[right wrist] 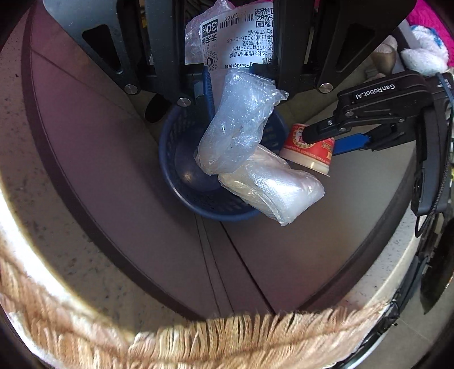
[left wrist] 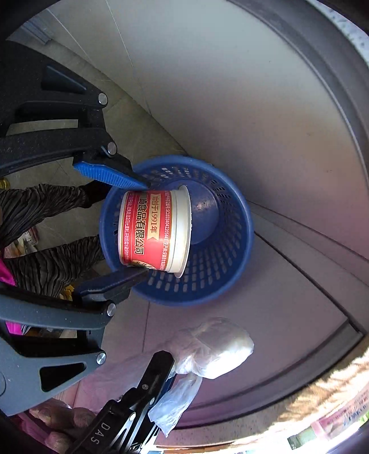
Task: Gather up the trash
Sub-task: 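Open both tools to drop the cup and bag into the wastebasket, then move both tools back up over the cloth toward the remaining trash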
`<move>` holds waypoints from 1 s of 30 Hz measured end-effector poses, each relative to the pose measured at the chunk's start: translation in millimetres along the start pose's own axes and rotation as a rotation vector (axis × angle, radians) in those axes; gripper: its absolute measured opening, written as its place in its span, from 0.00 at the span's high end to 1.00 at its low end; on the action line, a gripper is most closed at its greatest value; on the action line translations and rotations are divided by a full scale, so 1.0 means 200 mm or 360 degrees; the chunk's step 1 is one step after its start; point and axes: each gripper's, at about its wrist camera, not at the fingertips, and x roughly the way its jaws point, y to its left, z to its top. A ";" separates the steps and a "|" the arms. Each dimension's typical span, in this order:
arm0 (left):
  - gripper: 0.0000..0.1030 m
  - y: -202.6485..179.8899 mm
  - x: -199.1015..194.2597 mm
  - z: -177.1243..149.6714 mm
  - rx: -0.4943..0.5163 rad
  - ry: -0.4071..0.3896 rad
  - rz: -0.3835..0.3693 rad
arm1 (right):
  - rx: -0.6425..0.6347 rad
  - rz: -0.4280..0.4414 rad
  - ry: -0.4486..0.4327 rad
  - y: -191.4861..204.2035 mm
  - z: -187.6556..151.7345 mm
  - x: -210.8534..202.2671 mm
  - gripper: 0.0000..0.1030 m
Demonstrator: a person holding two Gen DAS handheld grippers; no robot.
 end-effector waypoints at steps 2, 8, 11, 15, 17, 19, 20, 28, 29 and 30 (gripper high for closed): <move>0.45 -0.02 0.01 0.01 0.0008 0.0004 0.0010 | -0.0003 -0.0014 0.0002 0.00 0.01 0.02 0.83; 0.44 -0.04 0.00 0.04 0.0026 -0.0002 0.0056 | -0.0020 -0.0068 0.0016 0.00 0.03 0.04 0.76; 0.43 -0.04 -0.01 0.06 0.0023 0.0009 0.0075 | -0.0035 -0.0103 -0.0012 0.02 0.04 0.02 0.58; 0.41 -0.05 -0.03 0.05 0.0039 -0.0002 0.0083 | -0.0050 -0.0095 -0.0040 0.05 0.04 -0.01 0.54; 0.41 -0.03 -0.05 0.06 0.0039 -0.0008 0.0077 | -0.0067 -0.0107 -0.0043 0.07 0.05 -0.02 0.53; 0.41 -0.03 -0.06 0.06 0.0035 -0.0021 0.0070 | -0.0077 -0.0110 -0.0041 0.09 0.06 -0.04 0.53; 0.41 -0.02 -0.07 0.06 0.0035 -0.0029 0.0068 | -0.0081 -0.0112 -0.0043 0.10 0.07 -0.06 0.53; 0.41 -0.04 -0.23 0.09 0.0069 -0.0108 0.0065 | -0.0100 -0.0084 -0.0112 -0.02 0.09 -0.22 0.53; 0.41 -0.04 -0.25 0.09 0.0073 -0.0120 0.0062 | -0.0101 -0.0075 -0.0126 -0.02 0.09 -0.25 0.53; 0.41 -0.05 -0.28 0.10 0.0080 -0.0137 0.0060 | -0.0101 -0.0066 -0.0140 -0.02 0.10 -0.28 0.53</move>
